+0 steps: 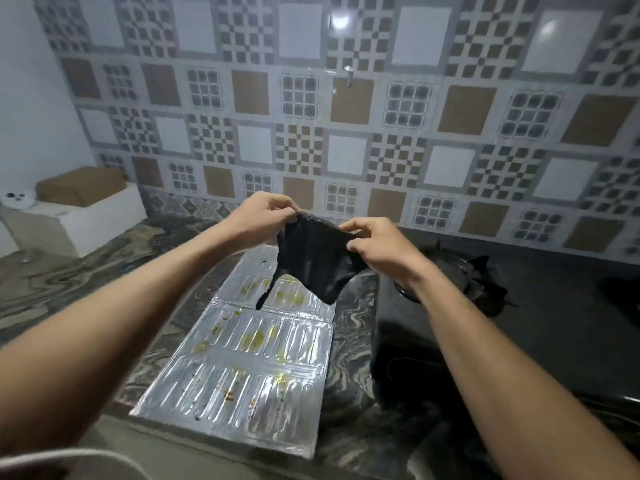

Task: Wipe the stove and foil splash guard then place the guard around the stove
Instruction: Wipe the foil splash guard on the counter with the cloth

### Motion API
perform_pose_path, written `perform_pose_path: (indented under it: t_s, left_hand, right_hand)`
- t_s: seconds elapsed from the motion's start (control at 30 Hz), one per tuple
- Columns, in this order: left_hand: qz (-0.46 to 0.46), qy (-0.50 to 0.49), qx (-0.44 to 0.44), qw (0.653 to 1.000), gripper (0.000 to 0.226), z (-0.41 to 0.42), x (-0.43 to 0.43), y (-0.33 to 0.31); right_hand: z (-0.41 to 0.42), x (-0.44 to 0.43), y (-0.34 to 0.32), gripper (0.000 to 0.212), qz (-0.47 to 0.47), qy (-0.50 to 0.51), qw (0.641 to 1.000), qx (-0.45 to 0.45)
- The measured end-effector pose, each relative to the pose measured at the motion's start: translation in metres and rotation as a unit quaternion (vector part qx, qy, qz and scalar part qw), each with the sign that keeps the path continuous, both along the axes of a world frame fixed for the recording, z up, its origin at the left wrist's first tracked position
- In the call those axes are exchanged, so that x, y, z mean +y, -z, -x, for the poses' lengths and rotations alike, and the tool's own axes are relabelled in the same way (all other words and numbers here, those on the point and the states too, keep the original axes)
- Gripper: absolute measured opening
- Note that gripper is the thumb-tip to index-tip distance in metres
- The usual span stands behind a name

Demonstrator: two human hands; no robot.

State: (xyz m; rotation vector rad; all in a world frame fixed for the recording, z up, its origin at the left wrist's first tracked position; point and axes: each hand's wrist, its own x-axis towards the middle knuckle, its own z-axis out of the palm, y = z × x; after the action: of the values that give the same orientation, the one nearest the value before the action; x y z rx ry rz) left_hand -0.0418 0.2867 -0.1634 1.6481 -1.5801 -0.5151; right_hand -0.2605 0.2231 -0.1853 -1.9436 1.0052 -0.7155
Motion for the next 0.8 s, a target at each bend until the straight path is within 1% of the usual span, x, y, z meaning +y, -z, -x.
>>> perform_pose_path:
  t_s: [0.2, 0.3, 0.4, 0.53, 0.7, 0.77, 0.8]
  left_hand:
    - [-0.063, 0.028, 0.049, 0.996, 0.015, -0.083, -0.041, 0.046]
    - [-0.100, 0.042, 0.055, 0.993, 0.012, -0.112, -0.060, 0.073]
    - [-0.132, 0.048, 0.099, 0.985, 0.013, -0.136, -0.079, 0.102]
    - [-0.185, 0.048, 0.134, 0.972, 0.017, -0.164, -0.108, 0.147]
    - [-0.220, 0.019, 0.193, 0.956, 0.009, -0.182, -0.137, 0.189]
    - [-0.227, 0.002, 0.194, 0.954, 0.005, -0.188, -0.148, 0.202]
    - [-0.227, -0.006, 0.180, 0.957, 0.005, -0.192, -0.154, 0.208]
  right_hand:
    - [-0.071, -0.023, 0.042, 0.037, 0.014, 0.063, 0.998, -0.024]
    - [-0.106, -0.038, 0.073, 0.036, -0.013, 0.089, 0.996, -0.030]
    - [-0.135, -0.053, 0.098, 0.039, -0.066, 0.110, 0.991, -0.040]
    - [-0.161, -0.077, 0.121, 0.045, -0.067, 0.117, 0.991, 0.014]
    - [-0.186, -0.127, 0.142, 0.043, -0.111, 0.107, 0.984, 0.085]
    - [-0.198, -0.146, 0.144, 0.043, -0.114, 0.089, 0.981, 0.131]
    - [-0.205, -0.156, 0.146, 0.044, -0.111, 0.078, 0.979, 0.155]
